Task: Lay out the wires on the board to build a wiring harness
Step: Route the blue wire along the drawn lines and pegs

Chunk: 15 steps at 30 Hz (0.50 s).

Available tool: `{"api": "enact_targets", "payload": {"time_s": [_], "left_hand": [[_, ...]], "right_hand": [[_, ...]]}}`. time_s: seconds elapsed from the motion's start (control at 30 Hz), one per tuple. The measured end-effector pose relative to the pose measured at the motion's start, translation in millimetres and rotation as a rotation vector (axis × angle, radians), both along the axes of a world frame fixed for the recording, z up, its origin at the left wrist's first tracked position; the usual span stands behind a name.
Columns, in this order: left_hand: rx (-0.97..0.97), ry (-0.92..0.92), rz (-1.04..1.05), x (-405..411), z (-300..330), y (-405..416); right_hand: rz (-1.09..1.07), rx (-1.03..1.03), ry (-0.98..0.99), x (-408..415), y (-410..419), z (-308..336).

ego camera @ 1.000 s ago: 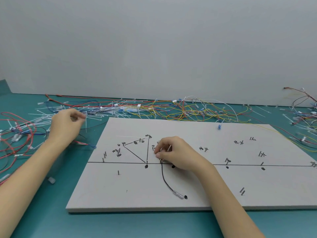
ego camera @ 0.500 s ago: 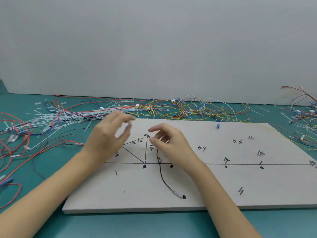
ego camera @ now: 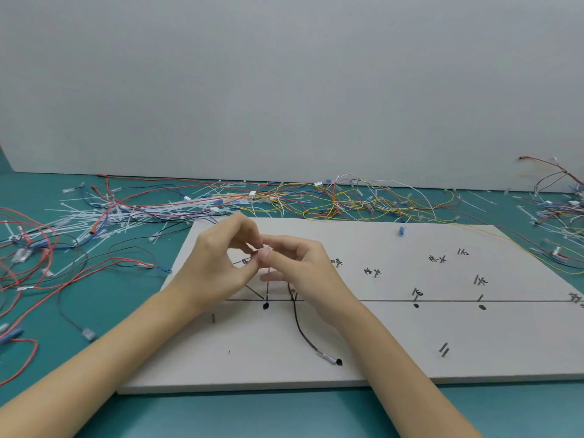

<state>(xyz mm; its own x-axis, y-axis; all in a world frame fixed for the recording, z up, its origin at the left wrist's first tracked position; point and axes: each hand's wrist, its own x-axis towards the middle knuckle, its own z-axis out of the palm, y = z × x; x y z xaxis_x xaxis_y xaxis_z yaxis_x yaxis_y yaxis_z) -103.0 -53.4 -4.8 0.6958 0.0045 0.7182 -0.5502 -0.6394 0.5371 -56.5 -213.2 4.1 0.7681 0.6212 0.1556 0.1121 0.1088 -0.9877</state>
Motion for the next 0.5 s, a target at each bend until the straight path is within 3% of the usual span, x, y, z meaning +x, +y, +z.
{"api": "enact_targets", "payload": {"time_s": [0.1, 0.17, 0.27, 0.37, 0.5], "left_hand": [[-0.147, 0.125, -0.039, -0.4, -0.6, -3.0], [-0.144, 0.169, -0.003, 4.1, -1.1, -0.3], [0.053, 0.282, 0.169, 19.9, -3.6, 18.3], [0.255, 0.449, 0.188, 38.3, -8.1, 43.0], [0.290, 0.569, 0.291, 58.7, -5.2, 70.4]], "right_hand": [[-0.123, 0.037, 0.050, 2.8, 3.3, -3.4], [-0.158, 0.038, 0.044, 4.5, 4.6, -4.1], [-0.154, 0.017, -0.018, 5.1, 4.6, -3.1], [-0.141, -0.042, -0.096, 3.4, 4.3, -4.3], [-0.193, -0.097, -0.163, 2.5, 4.0, -6.0]]}}
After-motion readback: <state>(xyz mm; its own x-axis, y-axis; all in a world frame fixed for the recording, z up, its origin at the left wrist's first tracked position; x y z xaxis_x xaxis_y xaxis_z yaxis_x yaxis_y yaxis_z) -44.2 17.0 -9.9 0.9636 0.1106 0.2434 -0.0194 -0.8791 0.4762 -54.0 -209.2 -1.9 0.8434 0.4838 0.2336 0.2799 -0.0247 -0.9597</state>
